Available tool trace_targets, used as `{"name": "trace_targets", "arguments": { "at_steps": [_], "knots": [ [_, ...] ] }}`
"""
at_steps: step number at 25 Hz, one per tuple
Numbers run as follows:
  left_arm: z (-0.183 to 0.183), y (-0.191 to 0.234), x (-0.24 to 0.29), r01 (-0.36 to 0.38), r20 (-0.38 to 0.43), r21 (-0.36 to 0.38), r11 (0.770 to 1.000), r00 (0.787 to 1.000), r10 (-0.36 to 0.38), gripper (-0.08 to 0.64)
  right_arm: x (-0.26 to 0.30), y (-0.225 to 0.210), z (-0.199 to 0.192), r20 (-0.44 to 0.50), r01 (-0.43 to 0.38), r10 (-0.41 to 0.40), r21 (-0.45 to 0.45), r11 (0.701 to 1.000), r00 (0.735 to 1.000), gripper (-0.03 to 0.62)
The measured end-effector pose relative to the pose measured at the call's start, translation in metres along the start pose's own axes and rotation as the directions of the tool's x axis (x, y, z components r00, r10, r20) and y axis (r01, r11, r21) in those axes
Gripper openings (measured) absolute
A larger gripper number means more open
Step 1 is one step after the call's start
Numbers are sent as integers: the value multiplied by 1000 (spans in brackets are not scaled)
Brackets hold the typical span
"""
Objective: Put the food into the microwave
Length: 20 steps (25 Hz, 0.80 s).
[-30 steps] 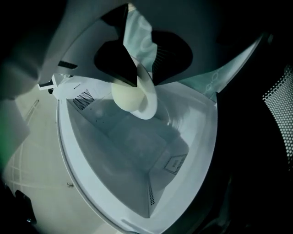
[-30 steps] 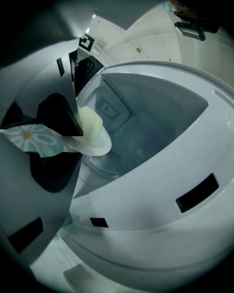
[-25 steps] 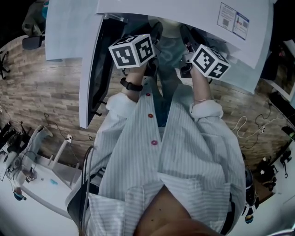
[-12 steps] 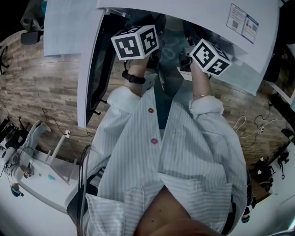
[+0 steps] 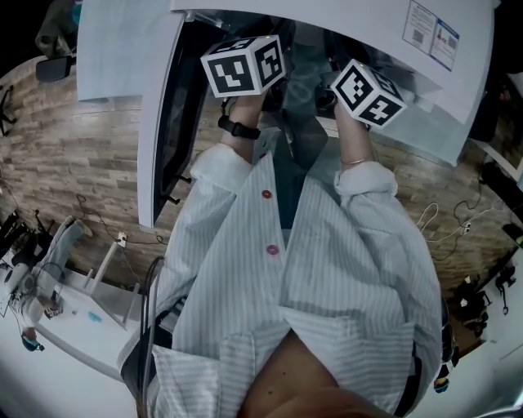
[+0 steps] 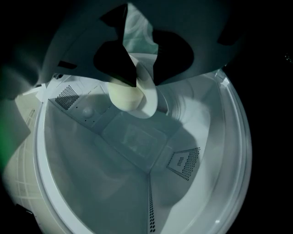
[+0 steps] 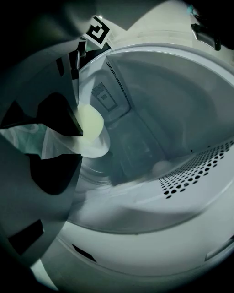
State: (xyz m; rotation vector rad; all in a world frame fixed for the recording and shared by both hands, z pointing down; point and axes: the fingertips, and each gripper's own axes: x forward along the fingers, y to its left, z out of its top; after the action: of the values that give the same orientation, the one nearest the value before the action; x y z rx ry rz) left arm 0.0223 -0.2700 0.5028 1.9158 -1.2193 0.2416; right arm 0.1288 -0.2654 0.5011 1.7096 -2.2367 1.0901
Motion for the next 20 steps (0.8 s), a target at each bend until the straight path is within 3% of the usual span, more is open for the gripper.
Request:
{"name": "trace_targets", "arguments": {
  "at_steps": [20],
  "knots": [
    [15, 2, 21, -15, -3, 158, 987, 1000, 16, 132, 14, -5, 12, 56, 89, -84, -92, 992, 995, 140]
  ]
}}
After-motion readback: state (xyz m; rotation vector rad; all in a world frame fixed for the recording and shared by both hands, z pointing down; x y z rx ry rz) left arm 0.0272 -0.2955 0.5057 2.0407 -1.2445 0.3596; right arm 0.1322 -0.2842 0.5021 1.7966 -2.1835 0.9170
